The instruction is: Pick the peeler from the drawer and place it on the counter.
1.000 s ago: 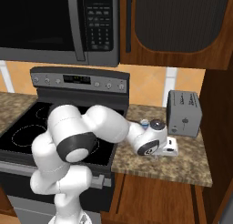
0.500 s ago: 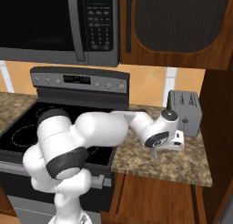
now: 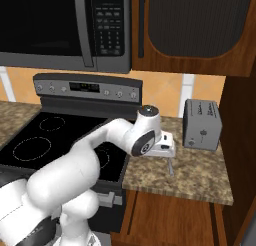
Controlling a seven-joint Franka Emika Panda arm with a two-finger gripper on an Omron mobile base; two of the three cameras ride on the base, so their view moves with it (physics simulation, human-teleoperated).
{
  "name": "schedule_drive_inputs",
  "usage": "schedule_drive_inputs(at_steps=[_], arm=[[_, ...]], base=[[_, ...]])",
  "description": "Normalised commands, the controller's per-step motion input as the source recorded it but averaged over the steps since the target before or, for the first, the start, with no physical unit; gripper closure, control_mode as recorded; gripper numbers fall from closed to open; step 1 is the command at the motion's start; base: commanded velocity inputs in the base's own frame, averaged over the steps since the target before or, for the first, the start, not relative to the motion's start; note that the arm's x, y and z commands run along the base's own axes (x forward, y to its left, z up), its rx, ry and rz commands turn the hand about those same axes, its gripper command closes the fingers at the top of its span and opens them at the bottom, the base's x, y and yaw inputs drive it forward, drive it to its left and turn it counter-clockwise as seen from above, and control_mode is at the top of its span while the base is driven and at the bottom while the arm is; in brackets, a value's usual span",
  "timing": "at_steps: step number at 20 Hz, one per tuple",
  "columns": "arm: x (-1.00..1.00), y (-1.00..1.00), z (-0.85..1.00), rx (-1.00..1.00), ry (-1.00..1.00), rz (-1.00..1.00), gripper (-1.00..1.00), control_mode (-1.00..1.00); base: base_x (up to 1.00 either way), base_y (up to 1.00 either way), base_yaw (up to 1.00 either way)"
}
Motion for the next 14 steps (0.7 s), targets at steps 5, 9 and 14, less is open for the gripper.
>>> schedule_drive_inputs(at_steps=[5, 9, 14], arm=[[-0.54, 1.0, 0.47, -0.01, 0.0, 0.0, -1.0, -1.0], [-0.36, 1.0, 0.52, 0.0, 0.0, 0.0, -1.0, -1.0], [-0.24, 0.86, 0.69, 0.0, -0.12, 0.0, -1.0, -1.0]], base=[[0.0, 0.0, 0.0], [0.0, 0.0, 0.0], [0.0, 0.0, 0.0]])
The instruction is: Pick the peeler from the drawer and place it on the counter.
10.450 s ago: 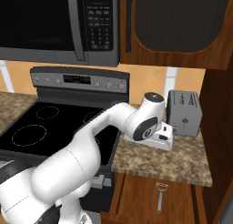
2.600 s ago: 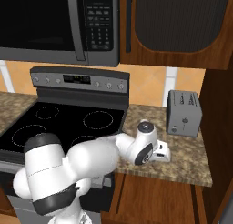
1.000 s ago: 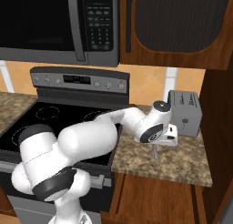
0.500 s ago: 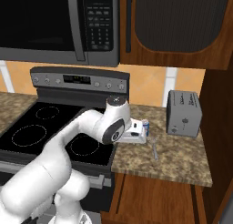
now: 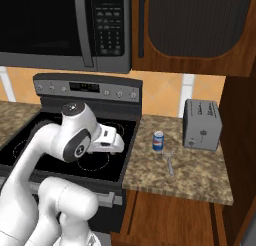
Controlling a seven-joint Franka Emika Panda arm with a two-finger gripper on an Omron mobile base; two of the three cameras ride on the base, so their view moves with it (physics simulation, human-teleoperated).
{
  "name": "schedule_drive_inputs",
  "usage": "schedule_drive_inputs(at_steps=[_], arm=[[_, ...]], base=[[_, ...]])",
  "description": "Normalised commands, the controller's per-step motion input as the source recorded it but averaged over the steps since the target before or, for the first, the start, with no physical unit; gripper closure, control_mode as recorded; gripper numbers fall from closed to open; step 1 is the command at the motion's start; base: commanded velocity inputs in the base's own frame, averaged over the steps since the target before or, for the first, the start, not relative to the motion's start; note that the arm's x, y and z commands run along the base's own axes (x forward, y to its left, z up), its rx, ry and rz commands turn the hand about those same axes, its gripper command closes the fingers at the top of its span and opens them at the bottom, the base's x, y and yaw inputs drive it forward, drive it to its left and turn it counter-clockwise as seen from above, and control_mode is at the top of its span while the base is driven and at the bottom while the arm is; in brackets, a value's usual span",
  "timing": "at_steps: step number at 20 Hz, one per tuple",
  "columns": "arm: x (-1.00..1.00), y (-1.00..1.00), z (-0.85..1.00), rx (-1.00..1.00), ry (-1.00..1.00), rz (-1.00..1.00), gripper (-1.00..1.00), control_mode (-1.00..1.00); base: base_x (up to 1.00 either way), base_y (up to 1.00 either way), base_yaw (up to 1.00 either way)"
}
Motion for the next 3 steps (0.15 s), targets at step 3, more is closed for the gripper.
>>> schedule_drive_inputs(at_steps=[3], arm=[[-0.15, 0.55, 0.8, 0.0, -0.19, 0.0, -1.0, -1.0]], base=[[0.0, 0.0, 0.0]])
